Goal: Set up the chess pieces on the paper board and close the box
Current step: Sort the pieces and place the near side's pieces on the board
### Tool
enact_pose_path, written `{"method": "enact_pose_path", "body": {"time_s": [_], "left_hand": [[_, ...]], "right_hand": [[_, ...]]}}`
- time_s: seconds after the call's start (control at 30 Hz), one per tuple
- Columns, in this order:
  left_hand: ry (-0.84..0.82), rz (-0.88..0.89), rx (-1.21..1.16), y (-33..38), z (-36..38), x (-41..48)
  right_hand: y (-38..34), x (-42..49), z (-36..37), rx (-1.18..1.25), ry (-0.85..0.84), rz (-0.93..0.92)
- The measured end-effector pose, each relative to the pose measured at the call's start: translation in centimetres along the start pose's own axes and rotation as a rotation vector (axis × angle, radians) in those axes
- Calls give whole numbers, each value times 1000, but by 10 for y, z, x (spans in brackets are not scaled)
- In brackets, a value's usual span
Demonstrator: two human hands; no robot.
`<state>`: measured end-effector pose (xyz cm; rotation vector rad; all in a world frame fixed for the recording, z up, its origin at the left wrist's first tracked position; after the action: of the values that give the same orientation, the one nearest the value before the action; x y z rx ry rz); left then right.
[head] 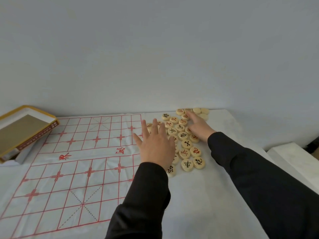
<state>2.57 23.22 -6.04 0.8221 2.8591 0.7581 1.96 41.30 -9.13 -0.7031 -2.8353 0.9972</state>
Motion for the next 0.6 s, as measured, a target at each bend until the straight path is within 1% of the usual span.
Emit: {"method": "enact_pose_path", "body": {"time_s": [0.07,0.13,0.2,0.27,0.33,0.5,0.6], "left_hand": [[-19,-1,-26,-2,1,1],[-32,-2,-31,-4,2,1],[-36,-5,-20,-8,3,1],[-43,-6,-12,-11,4,1],[-49,-15,-12,-15,6,3],[-69,-41,-22,-22,12,5],[-91,-57,-18,-25,16,6]], "right_hand": [[-4,-5,3,96,-51,-30],[-6,-10,2,142,-82,-43],[-8,-8,-6,167,-62,-48],[-10,-1,-18,188,-1,-50],[-11,10,-28,144,35,-41],[-14,28,-15,-104,-30,-2],[-21,28,-7,-195,-25,-37]]}}
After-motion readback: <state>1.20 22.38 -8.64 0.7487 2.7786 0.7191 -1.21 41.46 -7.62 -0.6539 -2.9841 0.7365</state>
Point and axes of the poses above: each hand's wrist, its own x-axis towards the middle knuckle, its own z-axis out of the palm, y = z × x, the point moved 10 cm from there along x, towards the middle knuckle, and after that the axes turned 8 degrees about -x, right-handed, at the moved point
